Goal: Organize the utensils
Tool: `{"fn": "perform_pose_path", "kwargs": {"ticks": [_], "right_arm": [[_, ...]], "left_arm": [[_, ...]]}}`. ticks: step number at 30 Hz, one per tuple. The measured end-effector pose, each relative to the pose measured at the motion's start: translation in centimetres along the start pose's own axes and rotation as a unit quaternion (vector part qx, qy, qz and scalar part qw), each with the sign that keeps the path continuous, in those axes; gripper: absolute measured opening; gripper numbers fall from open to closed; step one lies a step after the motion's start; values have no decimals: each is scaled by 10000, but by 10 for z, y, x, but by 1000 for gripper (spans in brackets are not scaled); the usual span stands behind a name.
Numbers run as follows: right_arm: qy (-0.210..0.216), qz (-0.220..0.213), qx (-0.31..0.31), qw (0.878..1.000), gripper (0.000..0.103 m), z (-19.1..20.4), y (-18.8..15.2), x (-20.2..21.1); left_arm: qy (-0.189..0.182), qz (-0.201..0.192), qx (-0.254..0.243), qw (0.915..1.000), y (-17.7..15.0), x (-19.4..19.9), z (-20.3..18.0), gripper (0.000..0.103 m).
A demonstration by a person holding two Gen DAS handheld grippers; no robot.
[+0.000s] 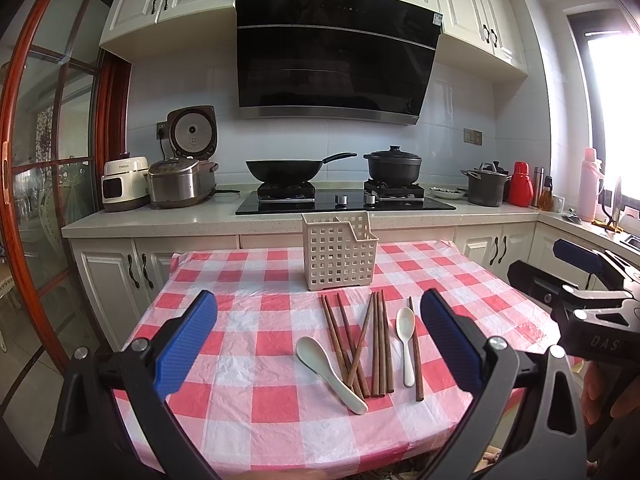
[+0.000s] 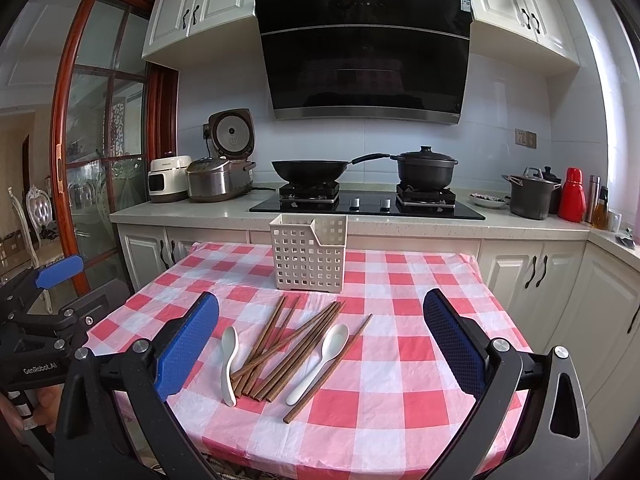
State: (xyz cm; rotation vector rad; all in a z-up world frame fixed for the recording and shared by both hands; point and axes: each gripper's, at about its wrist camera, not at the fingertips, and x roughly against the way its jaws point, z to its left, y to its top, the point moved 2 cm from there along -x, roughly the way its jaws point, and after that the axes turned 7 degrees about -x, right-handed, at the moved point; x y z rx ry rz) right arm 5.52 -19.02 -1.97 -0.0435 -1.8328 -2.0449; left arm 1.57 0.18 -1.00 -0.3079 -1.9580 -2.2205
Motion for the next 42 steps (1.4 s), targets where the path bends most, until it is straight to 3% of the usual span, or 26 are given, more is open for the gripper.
{"fn": "perform_pose_path", "kwargs": {"ticks": [42], "right_arm": [[28, 99, -47, 9999, 96, 0, -8, -5]], "left_arm": [[-28, 51, 24, 10000, -7, 1, 0, 98]]}}
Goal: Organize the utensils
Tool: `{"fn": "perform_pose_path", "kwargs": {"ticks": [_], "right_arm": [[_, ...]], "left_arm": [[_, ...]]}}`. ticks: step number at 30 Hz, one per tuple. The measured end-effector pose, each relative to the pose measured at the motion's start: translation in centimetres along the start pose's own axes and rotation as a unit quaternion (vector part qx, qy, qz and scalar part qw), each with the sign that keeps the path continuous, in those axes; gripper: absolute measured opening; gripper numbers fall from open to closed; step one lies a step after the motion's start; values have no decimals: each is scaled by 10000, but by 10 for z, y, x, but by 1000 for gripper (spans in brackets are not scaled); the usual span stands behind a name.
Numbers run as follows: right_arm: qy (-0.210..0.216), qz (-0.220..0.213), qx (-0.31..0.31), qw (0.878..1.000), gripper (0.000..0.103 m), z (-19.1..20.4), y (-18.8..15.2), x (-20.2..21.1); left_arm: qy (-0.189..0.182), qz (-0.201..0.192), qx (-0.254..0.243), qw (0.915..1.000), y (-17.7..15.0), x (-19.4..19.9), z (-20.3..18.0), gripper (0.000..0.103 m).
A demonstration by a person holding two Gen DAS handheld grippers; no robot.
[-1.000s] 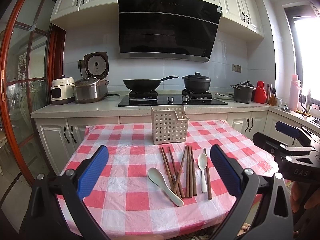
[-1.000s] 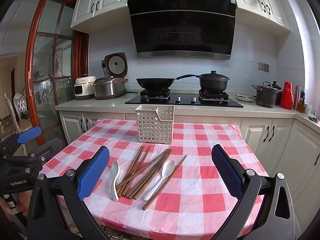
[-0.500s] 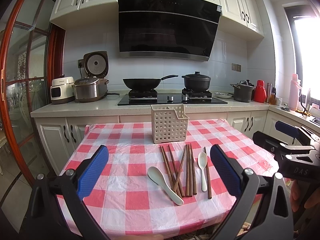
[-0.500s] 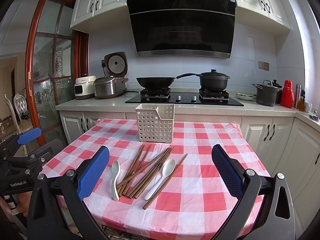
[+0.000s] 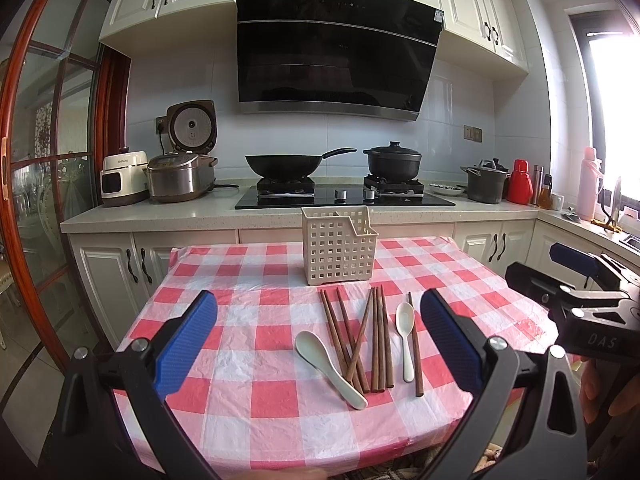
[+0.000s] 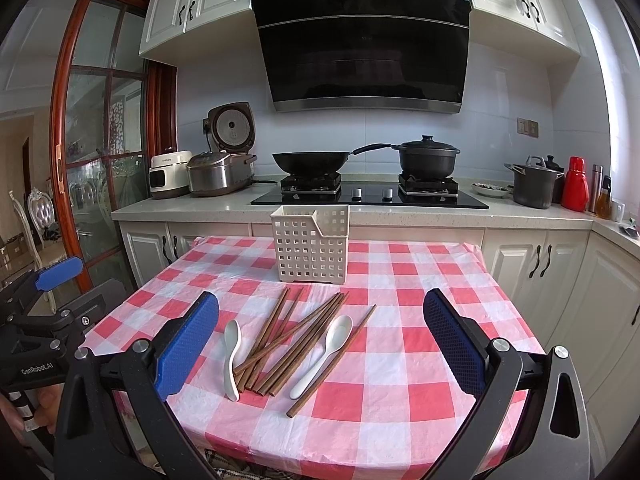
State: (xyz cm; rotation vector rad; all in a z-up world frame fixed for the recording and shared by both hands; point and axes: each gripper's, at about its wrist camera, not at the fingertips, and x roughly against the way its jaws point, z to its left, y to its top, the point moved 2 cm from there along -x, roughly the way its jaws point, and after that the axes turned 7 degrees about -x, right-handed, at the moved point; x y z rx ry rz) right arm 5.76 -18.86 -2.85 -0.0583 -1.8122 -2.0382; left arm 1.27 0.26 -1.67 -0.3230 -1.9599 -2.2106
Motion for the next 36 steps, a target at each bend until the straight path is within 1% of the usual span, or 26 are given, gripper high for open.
{"fn": "perform_pose_path", "kwargs": {"ticks": [29, 36], "right_arm": [[7, 8, -42, 10000, 96, 0, 1, 1], [-41, 54, -42, 10000, 96, 2, 0, 0]], "left_arm": [[-6, 25, -1, 10000, 0, 0, 0, 98], [-19, 143, 45, 9999, -5, -1, 3, 98]]}}
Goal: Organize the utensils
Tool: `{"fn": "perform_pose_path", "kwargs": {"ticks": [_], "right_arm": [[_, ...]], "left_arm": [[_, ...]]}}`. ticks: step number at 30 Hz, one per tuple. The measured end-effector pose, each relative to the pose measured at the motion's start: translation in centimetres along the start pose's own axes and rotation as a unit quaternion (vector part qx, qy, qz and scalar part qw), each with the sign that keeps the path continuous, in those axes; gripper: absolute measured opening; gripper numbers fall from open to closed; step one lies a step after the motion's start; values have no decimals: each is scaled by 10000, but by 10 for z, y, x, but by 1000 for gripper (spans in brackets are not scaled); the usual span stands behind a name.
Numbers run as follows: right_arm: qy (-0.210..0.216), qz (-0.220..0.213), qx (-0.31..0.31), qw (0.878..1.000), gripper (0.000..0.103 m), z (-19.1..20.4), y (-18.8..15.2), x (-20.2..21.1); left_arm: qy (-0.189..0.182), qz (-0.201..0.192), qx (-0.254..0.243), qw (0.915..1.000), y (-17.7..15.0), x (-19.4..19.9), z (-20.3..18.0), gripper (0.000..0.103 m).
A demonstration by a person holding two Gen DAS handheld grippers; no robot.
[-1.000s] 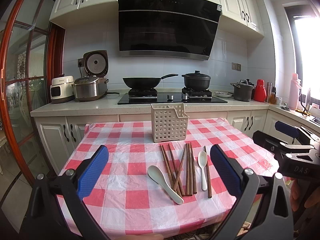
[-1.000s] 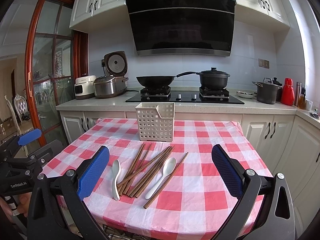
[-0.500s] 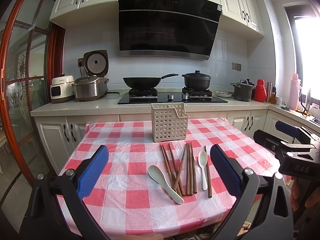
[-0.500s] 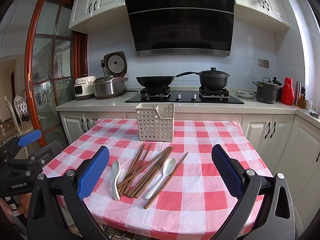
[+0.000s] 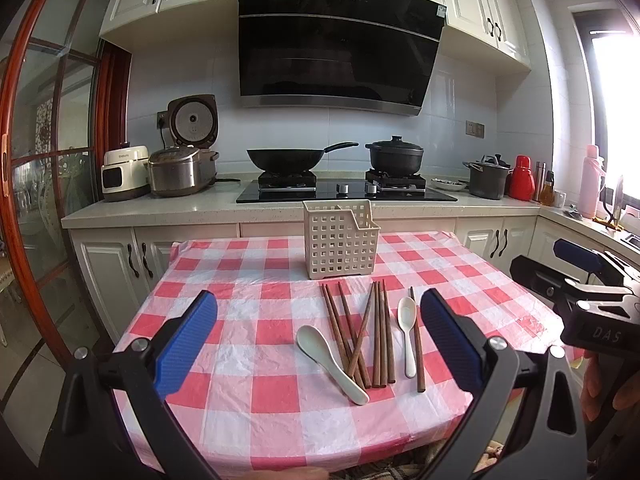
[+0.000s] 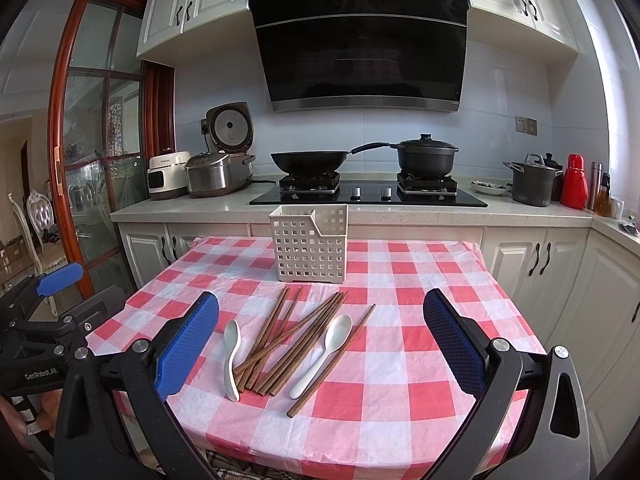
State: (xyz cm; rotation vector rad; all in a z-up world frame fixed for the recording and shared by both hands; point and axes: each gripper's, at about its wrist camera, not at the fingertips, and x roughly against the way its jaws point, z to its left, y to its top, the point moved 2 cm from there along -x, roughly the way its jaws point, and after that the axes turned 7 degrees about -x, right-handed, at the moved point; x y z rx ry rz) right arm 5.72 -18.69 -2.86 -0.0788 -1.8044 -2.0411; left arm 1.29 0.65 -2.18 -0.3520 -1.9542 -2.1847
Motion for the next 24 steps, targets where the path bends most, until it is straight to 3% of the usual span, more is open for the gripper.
{"fn": "perform_pose_path", "kwargs": {"ticks": [8, 15, 24], "right_arm": [[-240, 184, -116, 9995, 96, -8, -6, -13], [-345, 714, -303, 9964, 96, -21, -22, -52], [-370, 1299, -536, 9894, 96, -29, -44, -106]], "left_arm": [[-6, 237, 7, 9997, -3, -13, 2, 98], [1, 885, 47, 9961, -21, -52, 6, 98], [-88, 1670, 579, 9842, -48, -117, 21, 98]]}}
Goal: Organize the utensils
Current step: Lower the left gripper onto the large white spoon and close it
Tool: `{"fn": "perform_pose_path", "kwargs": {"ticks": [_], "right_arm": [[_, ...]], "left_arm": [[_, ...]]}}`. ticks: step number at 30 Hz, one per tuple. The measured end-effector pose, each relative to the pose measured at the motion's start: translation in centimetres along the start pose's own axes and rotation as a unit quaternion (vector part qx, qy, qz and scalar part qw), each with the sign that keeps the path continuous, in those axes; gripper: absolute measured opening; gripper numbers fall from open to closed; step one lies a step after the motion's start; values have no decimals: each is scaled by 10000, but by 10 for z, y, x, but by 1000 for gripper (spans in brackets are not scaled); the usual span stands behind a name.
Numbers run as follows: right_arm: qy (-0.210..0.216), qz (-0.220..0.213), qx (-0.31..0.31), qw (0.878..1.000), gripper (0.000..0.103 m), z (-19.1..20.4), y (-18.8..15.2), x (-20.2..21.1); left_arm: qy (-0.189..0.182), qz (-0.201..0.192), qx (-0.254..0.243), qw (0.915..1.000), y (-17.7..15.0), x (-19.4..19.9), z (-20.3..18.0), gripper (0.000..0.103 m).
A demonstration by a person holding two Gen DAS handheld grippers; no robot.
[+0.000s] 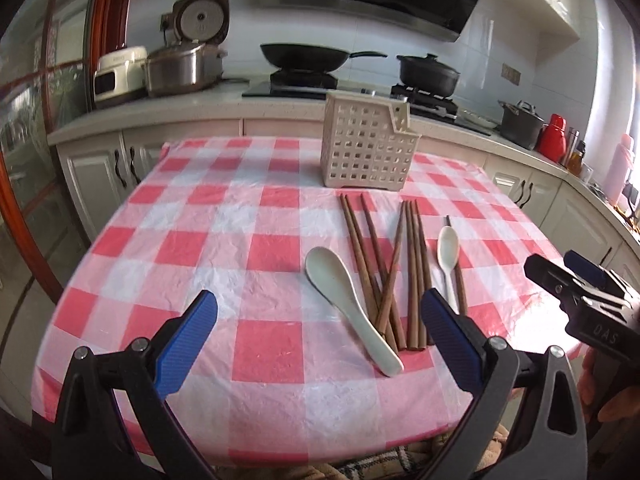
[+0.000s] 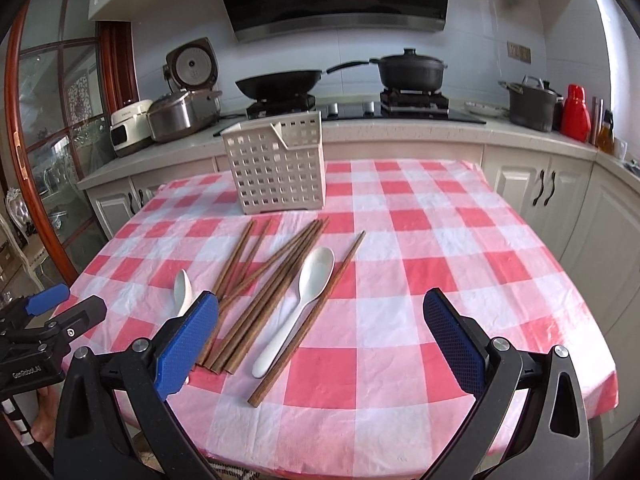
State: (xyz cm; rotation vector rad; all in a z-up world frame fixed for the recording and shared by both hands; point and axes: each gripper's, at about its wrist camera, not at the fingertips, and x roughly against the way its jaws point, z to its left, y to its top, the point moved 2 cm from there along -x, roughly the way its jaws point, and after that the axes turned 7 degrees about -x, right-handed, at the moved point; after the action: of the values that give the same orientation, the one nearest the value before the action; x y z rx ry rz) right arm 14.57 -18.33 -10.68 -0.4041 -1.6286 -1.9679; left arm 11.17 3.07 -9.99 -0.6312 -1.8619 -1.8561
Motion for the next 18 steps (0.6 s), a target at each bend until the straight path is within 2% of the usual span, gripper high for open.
{"fn": "perform_pose_path", "kwargs": {"ticks": [5, 9, 11, 13, 18], "right_arm": [[-62, 180, -30, 9998, 95, -2, 0, -26], [-99, 359, -106, 9993, 79, -6, 3, -48], [-80, 421, -168, 9989, 76, -7, 5, -57], [-69, 462, -193, 9987, 75, -8, 6, -65], [-3, 598, -229, 9979, 75, -9, 8, -80]], "left_arm": [[91, 308, 59, 9995, 1, -38, 2, 98], [-92, 642, 452, 9969, 2, -70, 8, 98], [-130, 736, 610, 9953, 3, -82, 10, 96], [-156, 755, 674, 9947, 6, -91, 10, 85], [-69, 782, 726, 9943, 15, -107, 9, 75]]}}
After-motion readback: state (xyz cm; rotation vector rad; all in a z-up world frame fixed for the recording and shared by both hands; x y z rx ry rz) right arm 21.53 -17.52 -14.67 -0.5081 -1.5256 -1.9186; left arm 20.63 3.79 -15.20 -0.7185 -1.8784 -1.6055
